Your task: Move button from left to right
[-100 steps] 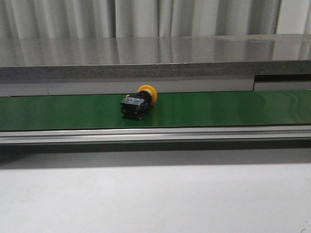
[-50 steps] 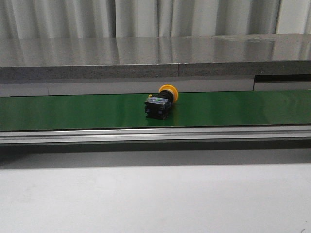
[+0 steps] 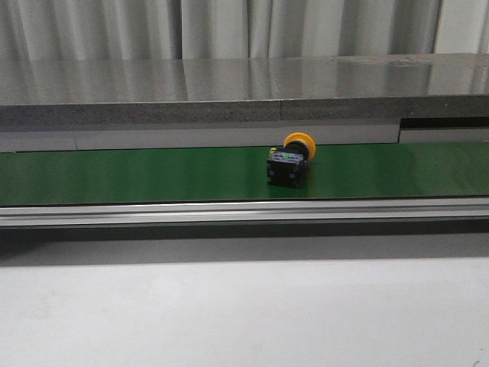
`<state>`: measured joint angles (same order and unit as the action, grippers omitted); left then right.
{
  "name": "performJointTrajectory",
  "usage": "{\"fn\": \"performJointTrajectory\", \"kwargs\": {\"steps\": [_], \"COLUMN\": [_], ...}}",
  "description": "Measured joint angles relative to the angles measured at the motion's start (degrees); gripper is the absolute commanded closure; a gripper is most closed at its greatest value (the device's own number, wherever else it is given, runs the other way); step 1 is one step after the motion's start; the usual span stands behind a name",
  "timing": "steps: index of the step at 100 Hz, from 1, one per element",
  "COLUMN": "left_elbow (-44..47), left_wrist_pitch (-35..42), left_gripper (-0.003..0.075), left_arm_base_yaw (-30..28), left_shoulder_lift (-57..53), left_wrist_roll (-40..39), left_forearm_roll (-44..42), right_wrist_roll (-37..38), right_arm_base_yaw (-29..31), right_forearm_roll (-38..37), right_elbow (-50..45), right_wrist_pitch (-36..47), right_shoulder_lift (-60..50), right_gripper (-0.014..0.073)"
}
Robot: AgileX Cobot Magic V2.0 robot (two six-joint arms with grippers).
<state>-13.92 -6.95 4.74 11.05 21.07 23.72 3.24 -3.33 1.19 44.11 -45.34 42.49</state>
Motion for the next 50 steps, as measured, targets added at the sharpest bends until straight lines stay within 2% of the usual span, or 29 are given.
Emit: {"fn": "performJointTrajectory", "kwargs": {"steps": [22, 27, 36, 50], "left_elbow": [0.00, 0.00, 0.00, 0.00], "left_wrist_pitch": [0.00, 0.00, 0.00, 0.00], "left_gripper": [0.0741, 0.0741, 0.0741, 0.0741], "left_arm_base_yaw": [0.00, 0.00, 0.00, 0.00], "left_shoulder_lift": [0.00, 0.00, 0.00, 0.00], "left_wrist_roll": [0.00, 0.00, 0.00, 0.00], "left_forearm_roll": [0.00, 0.00, 0.00, 0.00], "right_wrist_roll": [0.00, 0.00, 0.00, 0.00], "right_arm_base_yaw": [0.00, 0.00, 0.00, 0.00], "right_forearm_roll": [0.51, 0.51, 0.63, 0.73], "right_elbow": [1.30, 1.30, 1.30, 1.30], "right_wrist_pitch": [-0.64, -0.89, -1.48, -1.98], "right_shoulder_lift": [4.80, 5.22, 5.78, 5.82], "right_gripper": [0.0654, 0.0629, 0.0489, 0.0121]}}
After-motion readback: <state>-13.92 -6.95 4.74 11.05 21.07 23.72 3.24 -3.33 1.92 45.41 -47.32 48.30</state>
